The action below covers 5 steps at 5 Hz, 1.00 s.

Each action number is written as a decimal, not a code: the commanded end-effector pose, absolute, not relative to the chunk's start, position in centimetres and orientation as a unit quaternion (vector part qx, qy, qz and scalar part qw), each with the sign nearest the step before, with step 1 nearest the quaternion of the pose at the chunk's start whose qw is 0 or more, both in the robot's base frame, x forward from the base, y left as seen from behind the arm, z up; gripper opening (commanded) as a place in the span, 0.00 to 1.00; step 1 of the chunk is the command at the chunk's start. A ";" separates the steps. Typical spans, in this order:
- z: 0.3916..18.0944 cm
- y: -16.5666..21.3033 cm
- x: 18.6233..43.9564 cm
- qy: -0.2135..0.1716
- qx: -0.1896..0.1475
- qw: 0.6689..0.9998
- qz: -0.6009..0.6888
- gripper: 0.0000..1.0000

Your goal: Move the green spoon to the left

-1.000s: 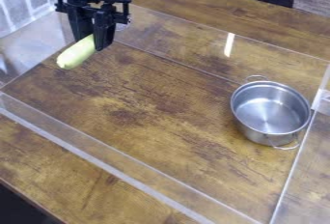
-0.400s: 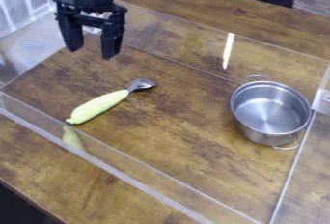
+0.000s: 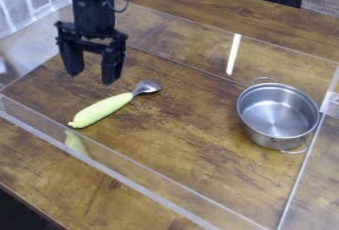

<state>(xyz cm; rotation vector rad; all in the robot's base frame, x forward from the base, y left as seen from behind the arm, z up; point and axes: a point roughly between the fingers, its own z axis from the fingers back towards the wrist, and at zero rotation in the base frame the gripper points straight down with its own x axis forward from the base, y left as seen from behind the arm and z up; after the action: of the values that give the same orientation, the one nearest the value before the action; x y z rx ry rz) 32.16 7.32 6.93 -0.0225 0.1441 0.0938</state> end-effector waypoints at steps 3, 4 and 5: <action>4.2 5.7 31.6 0.076 -0.002 0.997 0.025 1.00; 4.1 5.6 31.8 0.076 -0.002 0.997 0.025 0.00; 4.1 5.7 31.9 0.075 -0.002 0.997 0.026 0.00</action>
<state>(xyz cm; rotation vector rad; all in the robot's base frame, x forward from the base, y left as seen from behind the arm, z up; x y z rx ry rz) 31.30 5.95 2.88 -0.0117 0.1936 0.0617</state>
